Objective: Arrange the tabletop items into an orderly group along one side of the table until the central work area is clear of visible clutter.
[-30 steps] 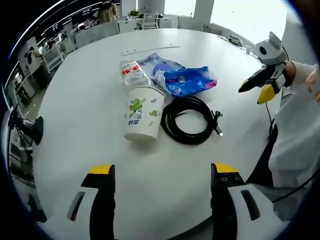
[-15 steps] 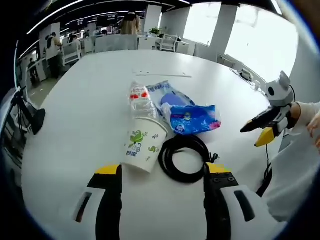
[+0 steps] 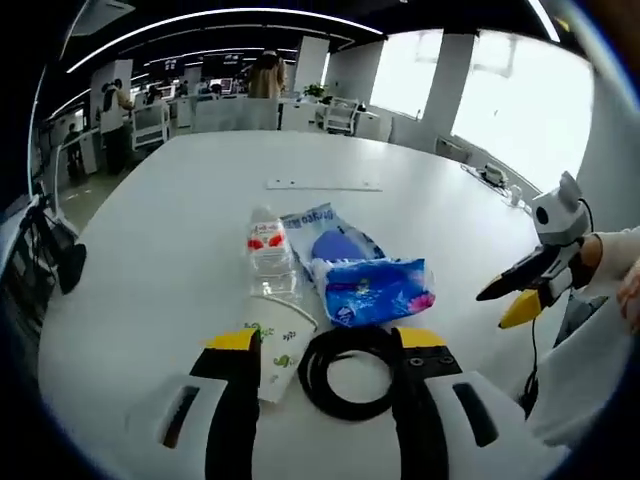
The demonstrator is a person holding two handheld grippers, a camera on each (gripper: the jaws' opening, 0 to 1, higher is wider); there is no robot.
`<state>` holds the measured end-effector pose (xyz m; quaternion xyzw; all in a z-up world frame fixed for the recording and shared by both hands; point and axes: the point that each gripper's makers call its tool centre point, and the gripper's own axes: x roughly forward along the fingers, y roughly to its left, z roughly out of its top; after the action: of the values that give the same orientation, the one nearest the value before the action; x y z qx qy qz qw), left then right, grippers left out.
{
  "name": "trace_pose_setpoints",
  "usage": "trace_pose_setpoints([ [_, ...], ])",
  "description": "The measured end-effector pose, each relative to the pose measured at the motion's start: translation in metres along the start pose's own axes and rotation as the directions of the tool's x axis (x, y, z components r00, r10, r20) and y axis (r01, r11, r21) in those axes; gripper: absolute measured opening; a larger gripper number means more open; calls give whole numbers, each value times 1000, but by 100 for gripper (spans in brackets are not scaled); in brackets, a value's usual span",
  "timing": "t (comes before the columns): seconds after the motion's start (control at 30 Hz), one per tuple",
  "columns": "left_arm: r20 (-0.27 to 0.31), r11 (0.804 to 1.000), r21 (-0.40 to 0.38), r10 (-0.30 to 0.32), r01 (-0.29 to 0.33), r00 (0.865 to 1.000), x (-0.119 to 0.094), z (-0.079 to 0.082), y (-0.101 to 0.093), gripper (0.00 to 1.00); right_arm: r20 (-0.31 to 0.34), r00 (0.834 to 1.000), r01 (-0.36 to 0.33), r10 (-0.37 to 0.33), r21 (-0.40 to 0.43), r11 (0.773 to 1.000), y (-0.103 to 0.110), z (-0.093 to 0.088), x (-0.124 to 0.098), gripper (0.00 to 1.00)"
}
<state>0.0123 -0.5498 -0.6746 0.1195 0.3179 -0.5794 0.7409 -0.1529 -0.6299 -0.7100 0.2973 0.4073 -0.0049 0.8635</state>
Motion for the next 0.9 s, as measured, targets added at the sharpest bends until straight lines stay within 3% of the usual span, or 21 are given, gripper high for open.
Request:
trace_pose_setpoints([
  [0.37,-51,1000,-8,16,-16,999,37,13,-8,48,9,1000,-21,21,-41,999,3,10,0,50],
  [0.5,-100,999,39,26,-22,995,49,10,-9,48,15,1000,-23,23,-38,999,2,16,1,48],
  [0.7,-98,1000,5,11,-10,995,64,19,-13,46,22,999,-26,27,-41,999,2,24,6,46],
  [0.9,-135,1000,3,19,-19,991,73,14,-11,44,38,999,-22,23,-36,999,1,38,13,44],
])
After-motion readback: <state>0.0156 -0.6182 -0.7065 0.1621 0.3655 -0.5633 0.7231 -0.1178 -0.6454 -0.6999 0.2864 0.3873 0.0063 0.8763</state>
